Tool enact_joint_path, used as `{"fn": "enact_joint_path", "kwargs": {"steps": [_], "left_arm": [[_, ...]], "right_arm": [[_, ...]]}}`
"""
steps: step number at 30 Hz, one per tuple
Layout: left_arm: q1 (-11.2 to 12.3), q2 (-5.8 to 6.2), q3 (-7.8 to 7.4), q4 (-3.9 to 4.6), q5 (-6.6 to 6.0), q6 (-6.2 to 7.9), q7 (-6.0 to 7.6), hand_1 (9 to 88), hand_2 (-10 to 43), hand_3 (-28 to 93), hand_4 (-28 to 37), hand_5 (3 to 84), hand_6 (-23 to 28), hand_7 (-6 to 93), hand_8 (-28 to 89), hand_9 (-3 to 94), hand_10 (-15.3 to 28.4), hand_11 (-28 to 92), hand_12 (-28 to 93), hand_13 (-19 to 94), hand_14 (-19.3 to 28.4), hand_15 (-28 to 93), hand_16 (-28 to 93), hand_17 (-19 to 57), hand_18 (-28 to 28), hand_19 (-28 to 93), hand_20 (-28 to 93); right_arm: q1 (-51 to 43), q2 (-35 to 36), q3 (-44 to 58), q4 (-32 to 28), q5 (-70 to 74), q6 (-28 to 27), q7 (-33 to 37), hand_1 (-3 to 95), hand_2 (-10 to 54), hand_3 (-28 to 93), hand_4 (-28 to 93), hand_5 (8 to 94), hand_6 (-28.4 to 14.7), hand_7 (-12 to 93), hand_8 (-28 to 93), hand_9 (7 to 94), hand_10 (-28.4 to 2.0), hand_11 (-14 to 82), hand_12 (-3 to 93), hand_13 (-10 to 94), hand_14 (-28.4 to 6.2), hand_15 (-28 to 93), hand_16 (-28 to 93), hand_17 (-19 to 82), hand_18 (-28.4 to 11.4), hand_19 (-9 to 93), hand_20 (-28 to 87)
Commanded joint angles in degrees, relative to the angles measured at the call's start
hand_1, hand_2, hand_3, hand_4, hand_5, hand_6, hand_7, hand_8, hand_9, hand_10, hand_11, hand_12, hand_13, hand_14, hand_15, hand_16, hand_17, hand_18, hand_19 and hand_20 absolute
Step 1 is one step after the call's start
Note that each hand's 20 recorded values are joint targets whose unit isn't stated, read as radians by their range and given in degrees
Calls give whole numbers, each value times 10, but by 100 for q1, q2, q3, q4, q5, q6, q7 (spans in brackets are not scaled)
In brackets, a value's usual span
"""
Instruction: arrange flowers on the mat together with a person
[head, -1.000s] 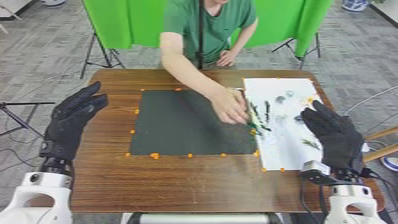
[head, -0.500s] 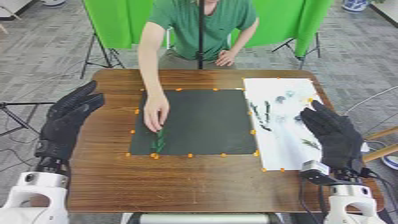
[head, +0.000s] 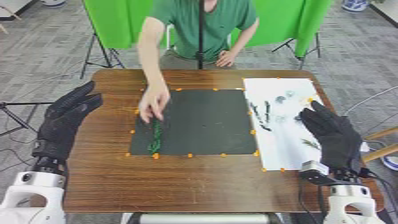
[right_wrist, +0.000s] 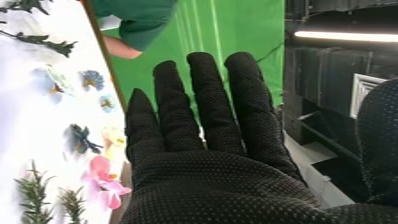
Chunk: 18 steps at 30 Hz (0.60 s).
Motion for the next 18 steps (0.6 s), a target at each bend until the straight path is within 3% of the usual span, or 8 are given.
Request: {"fn": "enact_joint_path", "kwargs": {"steps": [1,7,11,15,18], "left_arm": [[75,-34,-29,-21,11,-58,-85,297,-95,674,-191,376,28,95,-57,406,127,136,140,333,168,88,40,45,129,11,170],[67,-50,-39,-18,10,-46,-60,299,-95,673,-192,376,28,96,-58,406,127,135,140,333,168,88,40,45,129,11,170],[71,-54,-42,-11,16,-64,-88,299,-95,673,-193,376,28,95,-58,406,127,136,141,333,168,88,40,45,129,11,170],[52,-21,-13,-2,22,-32,-86,299,-95,671,-191,376,29,94,-57,407,128,137,141,333,168,88,40,44,129,11,170],[60,23,4,-7,0,-6,-83,299,-95,671,-191,376,28,94,-57,407,128,135,140,333,168,88,41,44,129,11,170]], "right_arm": [[-59,-45,-22,-22,-10,16,-13,100,53,690,-175,482,-48,96,-78,488,-164,60,146,357,-172,105,176,154,-155,23,223],[-30,81,-85,-20,-18,131,-67,102,52,690,-175,482,-47,97,-78,488,-165,60,146,358,-170,105,175,154,-155,23,223],[-15,523,-247,-173,-287,1061,-90,130,-1,699,-172,483,-47,100,-78,496,-165,62,147,370,-166,111,175,160,-157,29,227],[-58,944,-120,-352,-558,1474,-146,151,-69,707,-173,490,-47,118,-80,514,-164,67,154,385,-164,120,174,165,-161,40,236],[-118,1304,-98,-500,-1062,2121,54,153,-94,698,-178,494,-46,125,-83,522,-159,68,158,396,-160,125,176,170,-164,48,242]]}}
